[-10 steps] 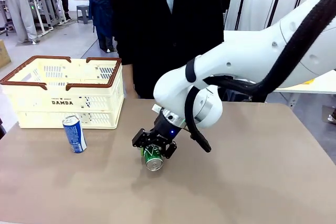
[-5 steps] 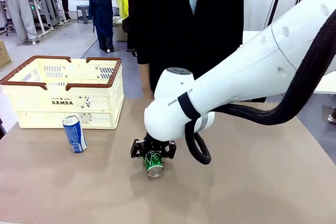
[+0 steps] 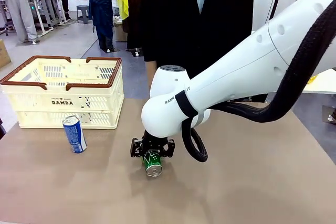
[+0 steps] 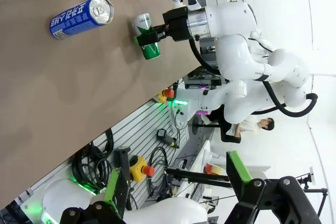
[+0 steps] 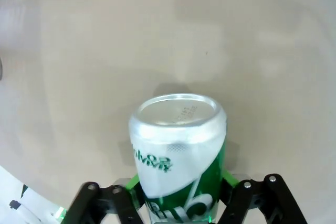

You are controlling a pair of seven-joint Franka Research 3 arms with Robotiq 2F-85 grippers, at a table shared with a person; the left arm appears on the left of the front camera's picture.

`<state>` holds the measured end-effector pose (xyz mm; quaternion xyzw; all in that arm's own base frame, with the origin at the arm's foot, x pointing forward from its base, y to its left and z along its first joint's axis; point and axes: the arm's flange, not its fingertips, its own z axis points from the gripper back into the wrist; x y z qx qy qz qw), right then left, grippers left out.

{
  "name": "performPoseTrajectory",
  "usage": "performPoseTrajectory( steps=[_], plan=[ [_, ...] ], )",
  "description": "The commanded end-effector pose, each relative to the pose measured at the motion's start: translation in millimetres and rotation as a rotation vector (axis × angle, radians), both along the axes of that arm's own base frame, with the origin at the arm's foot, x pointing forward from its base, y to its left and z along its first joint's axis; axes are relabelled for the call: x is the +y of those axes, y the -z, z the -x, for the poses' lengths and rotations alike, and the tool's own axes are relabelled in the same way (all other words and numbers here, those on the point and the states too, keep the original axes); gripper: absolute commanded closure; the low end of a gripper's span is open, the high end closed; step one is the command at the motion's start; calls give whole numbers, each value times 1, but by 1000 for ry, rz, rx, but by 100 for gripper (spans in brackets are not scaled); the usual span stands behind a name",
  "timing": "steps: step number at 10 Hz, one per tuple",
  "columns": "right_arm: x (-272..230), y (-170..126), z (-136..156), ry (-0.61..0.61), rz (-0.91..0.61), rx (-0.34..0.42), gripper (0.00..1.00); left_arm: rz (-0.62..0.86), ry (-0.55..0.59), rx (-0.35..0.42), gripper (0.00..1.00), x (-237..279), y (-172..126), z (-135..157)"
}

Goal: Place the drinks into the Shopping basket.
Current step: Pick up one drink and place it into the Shopping basket.

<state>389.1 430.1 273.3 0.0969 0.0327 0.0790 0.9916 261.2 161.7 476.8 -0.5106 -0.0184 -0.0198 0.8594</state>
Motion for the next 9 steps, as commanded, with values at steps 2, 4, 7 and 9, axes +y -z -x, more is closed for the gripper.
performPoseTrajectory(
  steps=[2, 4, 7, 9],
  plan=[
    [6, -3, -7, 14, -6, 25, 0, 10, -4, -5, 0, 1, -2, -2],
    [4, -1, -6, 13, -2, 31, 0, 10, -4, -5, 0, 1, -2, -2],
    [3, -1, -5, 16, -14, 32, 0, 10, -4, -5, 0, 1, -2, -2],
    [-3, -5, -6, 24, -38, 33, 0, 10, -4, -5, 0, 1, -2, -2]
  ],
)
